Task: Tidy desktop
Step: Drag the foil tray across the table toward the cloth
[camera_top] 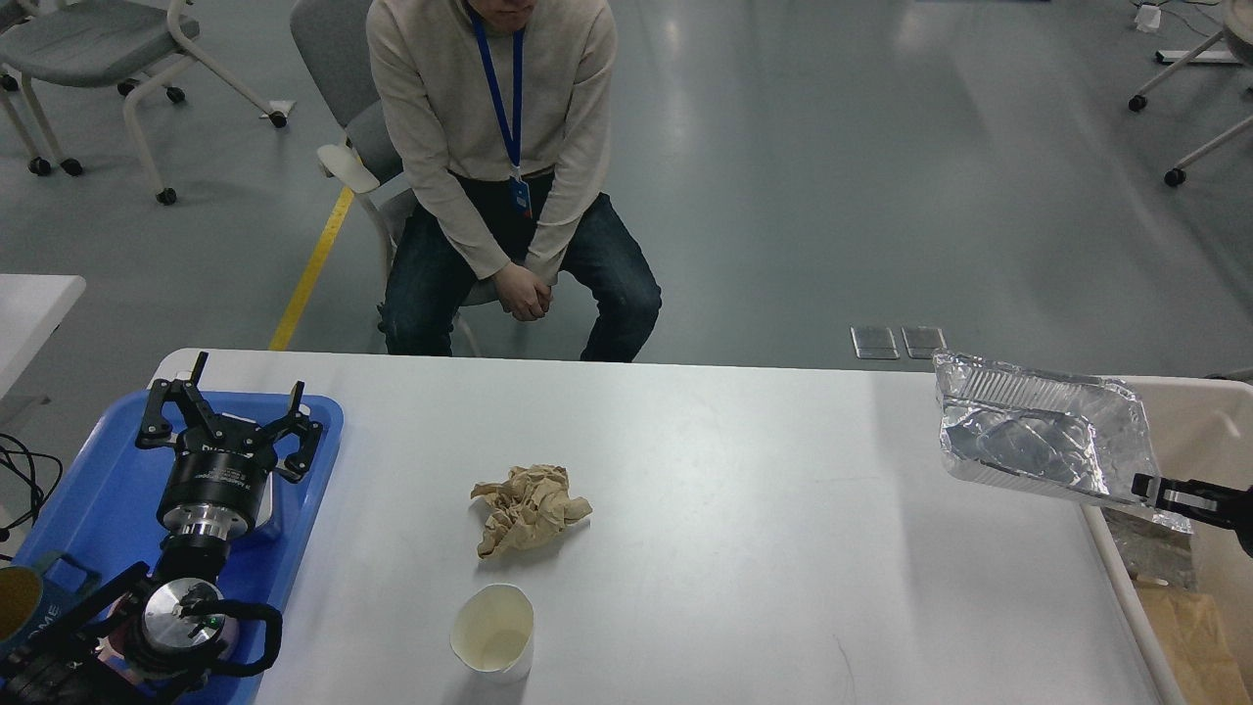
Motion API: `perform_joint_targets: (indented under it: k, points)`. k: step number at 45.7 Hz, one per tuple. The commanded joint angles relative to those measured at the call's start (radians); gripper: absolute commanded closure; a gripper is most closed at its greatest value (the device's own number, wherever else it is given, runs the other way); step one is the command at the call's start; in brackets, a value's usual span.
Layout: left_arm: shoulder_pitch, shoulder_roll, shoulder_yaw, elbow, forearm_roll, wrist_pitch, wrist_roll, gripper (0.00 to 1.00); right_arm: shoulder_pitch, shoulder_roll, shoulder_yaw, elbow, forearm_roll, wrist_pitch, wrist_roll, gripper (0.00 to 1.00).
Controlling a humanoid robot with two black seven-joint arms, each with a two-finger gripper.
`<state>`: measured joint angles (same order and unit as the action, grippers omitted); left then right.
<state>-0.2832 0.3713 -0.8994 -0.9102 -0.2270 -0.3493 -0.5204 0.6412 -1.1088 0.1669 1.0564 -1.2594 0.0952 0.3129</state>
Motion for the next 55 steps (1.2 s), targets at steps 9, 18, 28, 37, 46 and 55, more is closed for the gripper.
perform_joint_targets:
  k: [9, 18, 28, 37, 46, 55]
  points:
    - [-0.004, 0.004, 0.0, -0.001, 0.0, 0.001, 0.0, 0.04, 0.023, -0.238, 0.006, 0.217, 0.0, 0.02, 0.009, 1.0]
    - [-0.007, 0.003, 0.007, -0.001, 0.002, 0.001, 0.002, 0.04, 0.067, -0.261, 0.013, 0.247, -0.005, 0.054, 0.012, 1.0]
    - [-0.008, 0.008, 0.004, -0.002, 0.002, 0.001, 0.003, 0.04, 0.158, -0.158, 0.009, 0.296, -0.046, 0.095, 0.003, 1.0]
    - [-0.005, 0.017, 0.0, -0.002, 0.002, 0.001, 0.007, 0.04, 0.193, -0.033, 0.002, 0.301, -0.129, 0.103, -0.024, 1.0]
    - [-0.005, 0.018, -0.004, -0.002, 0.002, 0.003, 0.002, 0.04, 0.192, 0.055, -0.01, 0.3, -0.202, 0.103, -0.052, 1.0]
    - [-0.01, 0.028, -0.004, -0.002, 0.0, 0.003, 0.002, 0.04, 0.204, 0.125, -0.055, 0.289, -0.23, 0.1, -0.061, 1.0]
